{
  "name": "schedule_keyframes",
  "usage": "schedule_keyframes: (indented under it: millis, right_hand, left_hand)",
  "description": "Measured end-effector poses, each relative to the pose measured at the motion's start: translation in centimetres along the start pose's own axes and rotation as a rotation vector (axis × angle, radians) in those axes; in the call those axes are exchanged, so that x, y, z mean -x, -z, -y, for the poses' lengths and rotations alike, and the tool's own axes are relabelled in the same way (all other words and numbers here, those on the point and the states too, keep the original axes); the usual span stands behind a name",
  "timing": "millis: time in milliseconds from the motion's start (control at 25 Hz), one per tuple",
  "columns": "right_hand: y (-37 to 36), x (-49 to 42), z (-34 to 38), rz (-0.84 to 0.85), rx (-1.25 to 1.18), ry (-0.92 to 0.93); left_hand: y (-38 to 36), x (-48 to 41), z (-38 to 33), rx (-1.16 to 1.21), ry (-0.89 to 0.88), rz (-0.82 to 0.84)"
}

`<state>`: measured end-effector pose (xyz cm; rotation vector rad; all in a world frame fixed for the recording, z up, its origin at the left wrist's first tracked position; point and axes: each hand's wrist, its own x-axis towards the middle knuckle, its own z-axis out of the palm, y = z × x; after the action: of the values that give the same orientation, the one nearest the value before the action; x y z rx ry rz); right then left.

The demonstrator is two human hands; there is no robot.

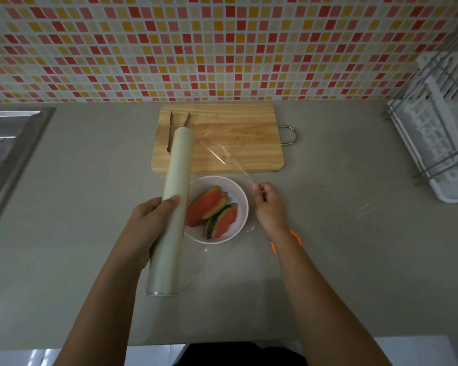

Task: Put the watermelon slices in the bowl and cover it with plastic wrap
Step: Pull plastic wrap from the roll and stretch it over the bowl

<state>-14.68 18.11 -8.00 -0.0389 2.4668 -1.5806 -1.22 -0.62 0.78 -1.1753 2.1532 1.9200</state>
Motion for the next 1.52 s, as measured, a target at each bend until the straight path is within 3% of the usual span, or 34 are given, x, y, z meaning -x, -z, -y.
schedule_keyframes:
  millis: [240, 640, 920, 1080, 1200, 1280, 1400, 1440, 1520]
  right_hand:
    - [0.1, -0.1, 0.1, 0.004, 0.046, 0.016]
    - [0.1, -0.4, -0.5, -0.016, 0.05, 0.038]
    - [0.0, -0.5, -0.5, -0.011, 0.072, 0.022]
    - [-0.6, -0.5, -0.3, 0.026, 0.04, -0.054]
    - [-0.5, -0.2, -0.1, 0.065, -0.181, -0.295]
    - [-0.1, 0.1, 0.6, -0.017, -0.213, -0.352]
    - [0.1, 1.1, 2.2, -0.326, -0.184, -0.069]
    - [-0.1, 1.7, 2.9, -0.369, -0.236, 0.042]
    - [-0.9, 2.9, 3.5, -0.295, -0.302, 0.17]
  left_hand:
    - [1.5, -0.6, 0.5, 0.148, 0.097, -0.064]
    - [1.7, -1.5, 1.7, -0.131, -0.031, -0.108]
    - [1.9, -1.9, 3.2, 0.145, 0.007, -0.075]
    - [0.8, -2.3, 3.9, 0.053, -0.013, -0.103]
    - [0.9, -2.1, 3.6, -0.016, -0.052, -0.112]
    - [1.0, -2.2, 3.7, -0.045, -0.067, -0.112]
    - [1.0, -2.3, 3.9, -0.039, -0.084, -0.111]
    - [1.0, -2.4, 4.1, -0.034, -0.085, -0.114]
    - [0.9, -2.5, 4.1, -0.026, -0.085, -0.111]
